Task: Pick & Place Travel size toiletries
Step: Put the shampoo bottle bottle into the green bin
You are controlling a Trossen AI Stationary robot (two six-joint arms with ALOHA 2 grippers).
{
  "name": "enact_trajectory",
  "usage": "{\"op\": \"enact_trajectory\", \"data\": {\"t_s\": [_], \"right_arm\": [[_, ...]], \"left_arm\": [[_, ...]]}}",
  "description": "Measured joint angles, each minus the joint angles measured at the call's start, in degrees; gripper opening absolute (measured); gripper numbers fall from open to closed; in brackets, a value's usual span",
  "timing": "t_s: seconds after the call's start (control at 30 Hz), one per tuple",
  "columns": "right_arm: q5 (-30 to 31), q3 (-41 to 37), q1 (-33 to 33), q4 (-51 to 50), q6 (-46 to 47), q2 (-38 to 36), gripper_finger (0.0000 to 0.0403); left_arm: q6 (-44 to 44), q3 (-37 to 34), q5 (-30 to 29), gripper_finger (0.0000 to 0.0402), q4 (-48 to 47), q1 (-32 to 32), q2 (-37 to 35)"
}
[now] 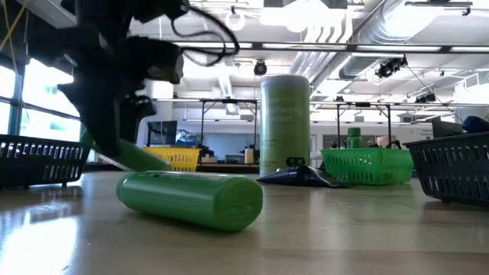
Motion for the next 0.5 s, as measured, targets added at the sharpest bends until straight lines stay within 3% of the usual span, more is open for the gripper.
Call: {"op": "enact_trajectory", "data": {"t_s": [0.3, 0.5], "right_arm": [[-0.15, 0.04, 2.99, -0.50, -0.16, -5.40, 0.0258], [-4.66, 0.04, 4.69, -2.75, 1.29, -7.93, 0.0258]], "left_arm": [[1.09, 1.33, -1.91, 0.0175, -0.67, -0.02, -0.11], [0.91, 1.79, -1.91, 0.0174, -0.69, -0.02, -0.11]]}}
